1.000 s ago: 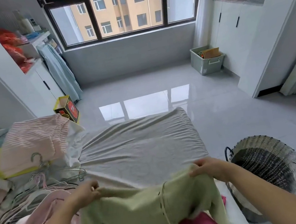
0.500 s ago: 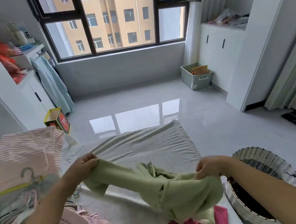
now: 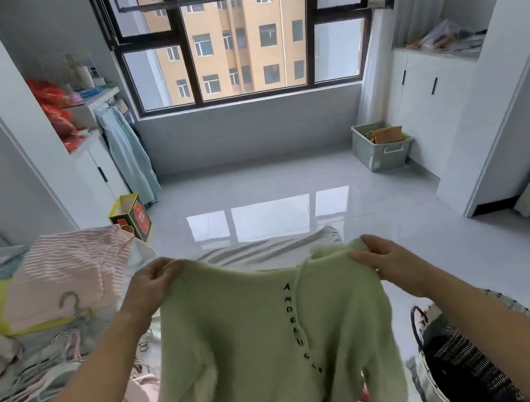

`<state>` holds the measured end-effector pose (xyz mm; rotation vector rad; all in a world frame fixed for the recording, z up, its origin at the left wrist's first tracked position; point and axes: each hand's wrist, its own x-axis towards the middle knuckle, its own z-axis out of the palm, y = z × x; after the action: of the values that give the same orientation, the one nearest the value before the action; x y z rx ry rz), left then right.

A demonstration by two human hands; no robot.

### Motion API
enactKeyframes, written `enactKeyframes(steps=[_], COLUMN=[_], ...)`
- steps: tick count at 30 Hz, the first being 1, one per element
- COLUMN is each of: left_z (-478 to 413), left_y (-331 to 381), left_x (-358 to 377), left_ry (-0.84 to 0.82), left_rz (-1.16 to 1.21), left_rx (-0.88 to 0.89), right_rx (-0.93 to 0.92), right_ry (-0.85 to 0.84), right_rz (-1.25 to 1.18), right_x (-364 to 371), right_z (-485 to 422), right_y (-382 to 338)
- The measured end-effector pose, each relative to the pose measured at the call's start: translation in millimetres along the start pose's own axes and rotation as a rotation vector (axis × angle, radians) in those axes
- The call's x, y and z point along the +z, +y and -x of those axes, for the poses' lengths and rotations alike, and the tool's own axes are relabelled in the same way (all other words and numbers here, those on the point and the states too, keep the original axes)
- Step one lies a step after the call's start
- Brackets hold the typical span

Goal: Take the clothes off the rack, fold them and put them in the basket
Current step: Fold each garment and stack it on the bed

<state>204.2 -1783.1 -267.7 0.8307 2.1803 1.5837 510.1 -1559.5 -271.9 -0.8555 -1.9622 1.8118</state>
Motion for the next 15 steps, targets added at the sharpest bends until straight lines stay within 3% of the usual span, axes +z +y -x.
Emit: enactKeyframes(steps=[1, 3, 5, 7, 8, 10, 15], left_z=[-0.5, -1.6, 2.1, 7.2, 10.2, 14.9, 17.6], left_y=[7.8, 18.1, 23.4, 25.9, 29.0, 36.9, 55.1], left_x=[-0.4, -4.7, -8.7, -8.3, -6.4, -4.1, -20.0], left_ry=[0.035, 0.087, 0.086, 0.006, -0.042, -0.098, -0.257], left_rz=[0.077, 0.183, 0.186, 0.107, 0.074, 0.043, -0.076], left_rx=[-0.011, -0.028, -0.035, -0.019, -0.003, 0.023, -0.032], right_rx=[-0.051, -0.015, 0.211, 0.373, 0.387, 0.359, 0.087], right_ry=[-0.007, -0.19, -0.492, -0.612, -0.577, -0.432, -0.131], right_rz=[0.059, 0.185, 0.374, 0.722, 0.843, 0.85, 0.244], right_x=[-1.1, -7.2, -9.4, -11.9, -14.1, -20.4, -23.3], right_z=[0.9, 1.3, 5.0, 2.2, -1.2, -10.2, -22.8], right_y=[-8.9, -15.2, -6.1, 14.9, 21.2, 23.9, -4.9])
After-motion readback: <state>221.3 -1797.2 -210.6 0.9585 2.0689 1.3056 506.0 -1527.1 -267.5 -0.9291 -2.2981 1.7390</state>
